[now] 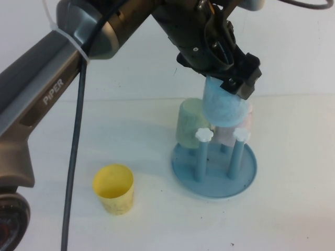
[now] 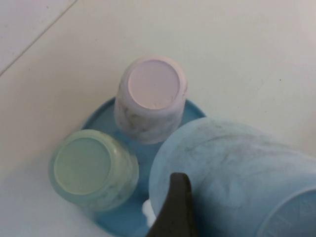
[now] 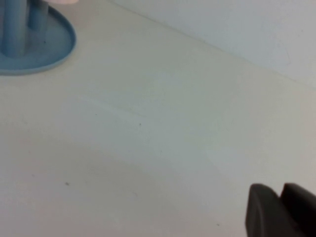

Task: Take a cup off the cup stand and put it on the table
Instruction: Hand over the cup

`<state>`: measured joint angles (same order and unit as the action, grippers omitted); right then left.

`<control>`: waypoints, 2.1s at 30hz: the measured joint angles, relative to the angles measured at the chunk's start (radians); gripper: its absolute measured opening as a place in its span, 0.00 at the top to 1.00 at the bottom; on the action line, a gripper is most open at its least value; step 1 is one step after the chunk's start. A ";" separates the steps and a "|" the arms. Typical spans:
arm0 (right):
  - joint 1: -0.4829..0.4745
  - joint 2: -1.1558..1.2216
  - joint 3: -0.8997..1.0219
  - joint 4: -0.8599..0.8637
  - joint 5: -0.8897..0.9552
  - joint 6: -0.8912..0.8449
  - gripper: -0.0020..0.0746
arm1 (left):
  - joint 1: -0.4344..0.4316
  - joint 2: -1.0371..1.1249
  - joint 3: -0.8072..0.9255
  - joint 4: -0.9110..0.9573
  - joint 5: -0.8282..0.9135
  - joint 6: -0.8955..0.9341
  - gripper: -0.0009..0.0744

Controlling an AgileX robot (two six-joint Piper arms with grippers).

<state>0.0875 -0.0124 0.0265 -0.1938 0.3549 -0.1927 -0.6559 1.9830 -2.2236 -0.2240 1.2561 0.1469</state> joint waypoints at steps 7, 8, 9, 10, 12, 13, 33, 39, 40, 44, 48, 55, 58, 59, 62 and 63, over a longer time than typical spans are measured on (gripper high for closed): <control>0.000 0.000 0.000 0.507 -0.054 0.167 0.89 | 0.000 -0.033 0.075 -0.192 -0.002 0.035 0.22; 0.000 0.000 0.000 0.589 -0.064 0.177 0.89 | 0.000 -0.047 0.111 -0.231 -0.002 0.054 0.22; 0.000 0.000 0.000 0.654 -0.079 0.184 0.89 | 0.000 -0.060 0.152 -0.260 -0.002 0.067 0.22; 0.000 0.000 0.000 0.698 -0.100 0.187 0.89 | 0.000 -0.076 0.198 -0.298 -0.002 0.087 0.22; 0.000 0.000 0.000 0.774 -0.142 0.193 0.89 | 0.000 -0.108 0.284 -0.347 -0.006 0.115 0.22; 0.000 0.000 0.000 0.792 -0.157 0.187 0.89 | 0.000 -0.131 0.334 -0.373 -0.006 0.134 0.22; 0.000 0.000 0.000 1.300 -0.036 -0.429 0.89 | 0.261 -0.518 1.298 -1.387 -0.138 0.704 0.22; 0.000 0.053 0.000 1.836 0.047 -1.125 0.89 | 0.319 -0.501 1.344 -1.434 -0.163 0.736 0.22; 0.000 0.077 0.000 1.855 0.067 -1.174 0.88 | 0.321 -0.501 1.340 -1.436 -0.170 0.730 0.22; 0.000 0.233 -0.035 1.879 0.167 -1.363 0.76 | 0.321 -0.497 1.290 -1.437 -0.184 0.679 0.22; 0.000 0.409 -0.141 1.881 0.270 -1.544 0.56 | 0.321 -0.495 1.206 -1.440 -0.216 0.576 0.22; 0.000 0.742 -0.317 1.881 0.423 -1.762 0.43 | 0.321 -0.495 1.130 -1.445 -0.302 0.366 0.22; 0.000 0.890 -0.394 1.881 0.504 -1.819 0.42 | 0.321 -0.495 1.126 -1.446 -0.328 0.280 0.22; 0.000 0.928 -0.413 1.881 0.526 -1.832 0.42 | 0.321 -0.495 1.126 -1.446 -0.332 0.252 0.22; 0.000 1.062 -0.481 1.881 0.605 -1.846 0.42 | 0.321 -0.495 1.126 -1.446 -0.336 0.194 0.22; 0.000 1.095 -0.499 1.881 0.622 -1.848 0.42 | 0.321 -0.495 1.126 -1.446 -0.336 0.186 0.22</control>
<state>0.0875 1.0821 -0.4725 1.6870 0.9772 -2.0409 -0.3352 1.4878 -1.0973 -1.6704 0.9198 0.3333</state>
